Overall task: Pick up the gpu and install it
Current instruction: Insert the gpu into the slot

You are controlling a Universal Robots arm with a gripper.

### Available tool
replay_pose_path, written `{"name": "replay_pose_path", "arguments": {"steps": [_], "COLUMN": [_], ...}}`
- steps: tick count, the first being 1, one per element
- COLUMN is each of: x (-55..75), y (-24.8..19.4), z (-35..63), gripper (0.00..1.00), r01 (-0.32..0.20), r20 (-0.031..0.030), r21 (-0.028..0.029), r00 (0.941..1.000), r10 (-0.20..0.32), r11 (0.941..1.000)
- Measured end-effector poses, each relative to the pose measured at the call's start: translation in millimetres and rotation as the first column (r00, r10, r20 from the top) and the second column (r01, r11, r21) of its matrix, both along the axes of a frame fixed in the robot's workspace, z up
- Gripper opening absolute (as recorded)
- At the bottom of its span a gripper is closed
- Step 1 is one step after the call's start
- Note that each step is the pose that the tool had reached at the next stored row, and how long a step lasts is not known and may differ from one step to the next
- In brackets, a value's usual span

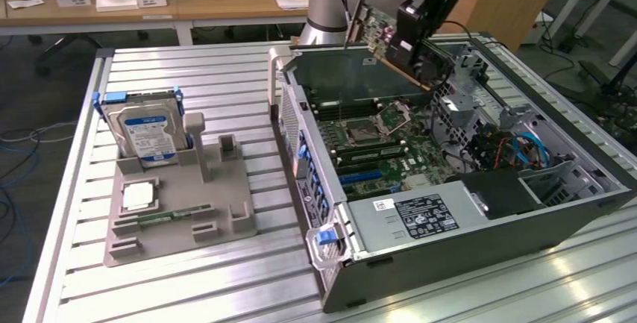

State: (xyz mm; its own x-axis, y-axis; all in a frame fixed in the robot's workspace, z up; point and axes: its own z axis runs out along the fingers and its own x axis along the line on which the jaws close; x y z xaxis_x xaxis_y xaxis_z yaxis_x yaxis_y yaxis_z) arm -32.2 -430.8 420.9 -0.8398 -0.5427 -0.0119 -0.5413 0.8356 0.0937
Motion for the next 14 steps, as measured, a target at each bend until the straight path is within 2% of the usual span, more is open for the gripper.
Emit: {"name": "replay_pose_path", "arguments": {"steps": [4,8,10,14], "x": [-0.1,-0.2,-0.2,-0.2], "y": [0.0,0.0,0.0,0.0], "z": [0.0,0.0,0.0,0.0], "gripper": [0.28,0.28,0.28,0.28], "r01": [-0.057,-0.113,-0.145,-0.211], "r20": [0.0000,0.0000,0.0000,0.0000], "r21": [0.0001,0.0000,0.0000,0.0000], "r00": [0.9984,0.9935,0.9895,0.9775], "r10": [0.057,0.113,0.145,0.211], "r11": [0.9984,0.9935,0.9895,0.9775]}}
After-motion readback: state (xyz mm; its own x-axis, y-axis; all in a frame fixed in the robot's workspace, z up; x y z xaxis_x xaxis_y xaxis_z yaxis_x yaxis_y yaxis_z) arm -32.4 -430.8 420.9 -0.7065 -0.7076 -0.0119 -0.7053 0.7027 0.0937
